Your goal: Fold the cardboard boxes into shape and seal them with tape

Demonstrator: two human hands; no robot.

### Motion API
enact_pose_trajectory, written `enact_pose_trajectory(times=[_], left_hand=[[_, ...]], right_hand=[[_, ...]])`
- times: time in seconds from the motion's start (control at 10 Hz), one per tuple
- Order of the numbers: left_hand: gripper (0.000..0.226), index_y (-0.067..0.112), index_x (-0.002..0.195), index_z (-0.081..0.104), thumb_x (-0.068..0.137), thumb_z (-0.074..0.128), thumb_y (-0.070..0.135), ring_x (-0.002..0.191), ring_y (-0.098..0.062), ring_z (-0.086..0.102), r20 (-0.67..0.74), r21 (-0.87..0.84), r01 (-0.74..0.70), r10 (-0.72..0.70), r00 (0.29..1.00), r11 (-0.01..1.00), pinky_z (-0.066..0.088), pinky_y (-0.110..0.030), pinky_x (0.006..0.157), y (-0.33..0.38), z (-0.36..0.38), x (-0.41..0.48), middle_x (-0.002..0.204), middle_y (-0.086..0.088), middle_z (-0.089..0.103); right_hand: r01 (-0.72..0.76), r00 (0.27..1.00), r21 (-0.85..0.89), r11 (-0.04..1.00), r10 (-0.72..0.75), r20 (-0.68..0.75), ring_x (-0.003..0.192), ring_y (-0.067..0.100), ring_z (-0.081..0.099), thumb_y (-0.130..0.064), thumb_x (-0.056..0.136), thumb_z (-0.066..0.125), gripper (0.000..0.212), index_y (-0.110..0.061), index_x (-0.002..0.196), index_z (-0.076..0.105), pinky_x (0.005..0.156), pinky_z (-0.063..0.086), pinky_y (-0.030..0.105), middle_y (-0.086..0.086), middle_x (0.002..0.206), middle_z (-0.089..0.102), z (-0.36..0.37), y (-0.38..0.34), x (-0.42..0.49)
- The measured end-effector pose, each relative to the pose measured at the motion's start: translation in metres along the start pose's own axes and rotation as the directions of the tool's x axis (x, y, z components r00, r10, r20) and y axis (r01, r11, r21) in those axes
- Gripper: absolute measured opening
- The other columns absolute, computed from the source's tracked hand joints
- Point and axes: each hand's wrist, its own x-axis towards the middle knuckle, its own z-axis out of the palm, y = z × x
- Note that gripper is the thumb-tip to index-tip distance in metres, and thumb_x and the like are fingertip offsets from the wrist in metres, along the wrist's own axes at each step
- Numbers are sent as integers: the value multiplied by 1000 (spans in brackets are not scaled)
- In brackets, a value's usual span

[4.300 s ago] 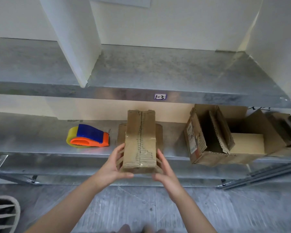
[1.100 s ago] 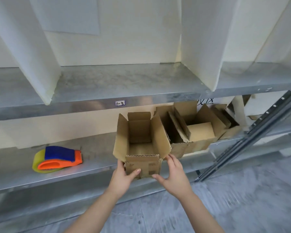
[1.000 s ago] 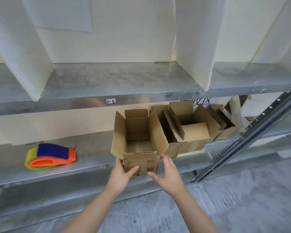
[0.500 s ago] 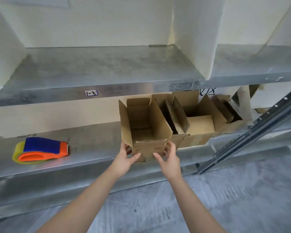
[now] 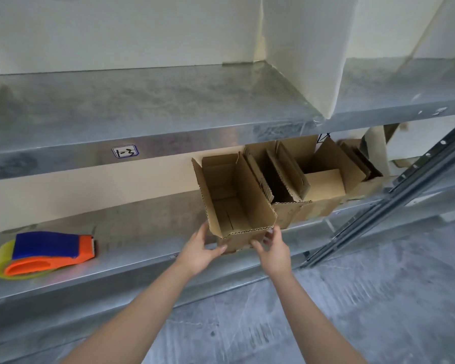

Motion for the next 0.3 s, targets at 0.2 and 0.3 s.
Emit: enact_pose_trajectory(times=[0.2, 0.3], left_hand=[[86, 33, 147, 26, 77, 65, 60, 133, -19, 40, -62, 128, -14, 22, 998, 992, 37, -42, 108, 3, -2, -16, 147, 4, 39], [82, 31, 150, 19, 85, 58, 60, 141, -18, 30, -58, 327, -31, 53, 997, 944, 30, -41, 112, 5, -16, -38, 155, 5, 27]], right_hand=[[55, 998, -48, 997, -52, 46, 135, 19, 43, -36, 85, 72, 77, -21, 148, 29, 103, 38, 32, 2, 144, 47, -10, 5, -19], [203, 979, -122, 971, -198, 54, 140, 18, 34, -41, 83, 73, 83, -22, 150, 27, 107, 33, 29, -1, 150, 40, -23, 3, -38]])
